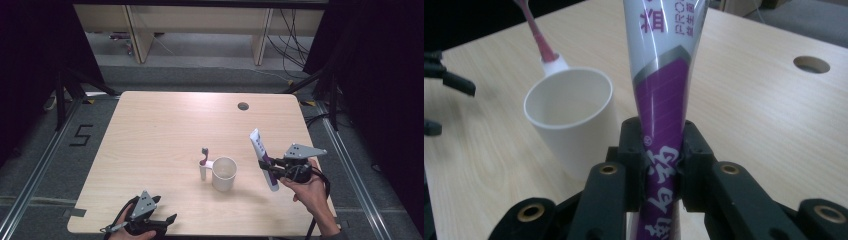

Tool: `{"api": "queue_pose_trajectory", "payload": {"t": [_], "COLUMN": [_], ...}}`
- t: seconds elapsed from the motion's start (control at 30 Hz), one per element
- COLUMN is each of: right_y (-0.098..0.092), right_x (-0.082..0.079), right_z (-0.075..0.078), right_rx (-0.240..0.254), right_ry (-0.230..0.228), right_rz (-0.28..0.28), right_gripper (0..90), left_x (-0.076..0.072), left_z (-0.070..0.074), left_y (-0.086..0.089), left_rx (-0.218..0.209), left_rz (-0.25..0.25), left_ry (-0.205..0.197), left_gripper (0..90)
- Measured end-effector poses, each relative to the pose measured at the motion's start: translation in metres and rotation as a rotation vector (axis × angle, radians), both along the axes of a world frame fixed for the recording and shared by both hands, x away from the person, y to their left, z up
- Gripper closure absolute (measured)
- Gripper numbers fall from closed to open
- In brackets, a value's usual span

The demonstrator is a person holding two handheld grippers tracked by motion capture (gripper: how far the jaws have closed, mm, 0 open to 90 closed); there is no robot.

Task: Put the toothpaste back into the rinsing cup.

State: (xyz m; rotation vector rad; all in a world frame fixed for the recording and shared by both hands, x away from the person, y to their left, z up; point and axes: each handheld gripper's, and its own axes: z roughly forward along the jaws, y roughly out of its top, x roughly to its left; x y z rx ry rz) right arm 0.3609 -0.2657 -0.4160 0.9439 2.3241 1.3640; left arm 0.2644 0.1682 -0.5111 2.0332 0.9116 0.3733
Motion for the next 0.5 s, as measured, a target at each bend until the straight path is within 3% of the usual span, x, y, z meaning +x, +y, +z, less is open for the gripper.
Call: {"api": "queue_pose_trajectory", "payload": {"t": [0.03, 0.07, 0.2, 0.23, 0.3, 0.5], "right_y": [0.001, 0.003, 0.007, 0.011, 0.013, 0.024], "right_x": [0.002, 0.002, 0.008, 0.007, 0.011, 0.017], "right_z": [0.0, 0.001, 0.005, 0.005, 0.008, 0.015], "right_rx": [0.008, 0.022, 0.027, 0.054, 0.055, 0.117], "right_ry": [-0.026, 0.004, -0.034, -0.007, -0.029, -0.037], "right_rz": [-0.001, -0.002, -0.007, -0.014, -0.009, 0.006], "right_gripper": [76.6, 76.6, 76.6, 76.6, 76.6, 76.6], "left_x": [0.0, 0.0, 0.0, 0.0, 0.0, 0.0], "left_z": [0.001, 0.0, 0.0, 0.0, 0.0, 0.0], "left_y": [0.0, 0.0, 0.0, 0.0, 0.0, 0.0], "left_rx": [0.003, -0.002, -0.001, -0.002, -0.003, 0.0], "left_rz": [0.003, 0.002, 0.003, 0.003, 0.0, 0.001], "left_ry": [0.003, 0.005, 0.004, 0.005, 0.002, 0.0], "left_gripper": [19.1, 19.1, 19.1, 19.1, 19.1, 19.1]}}
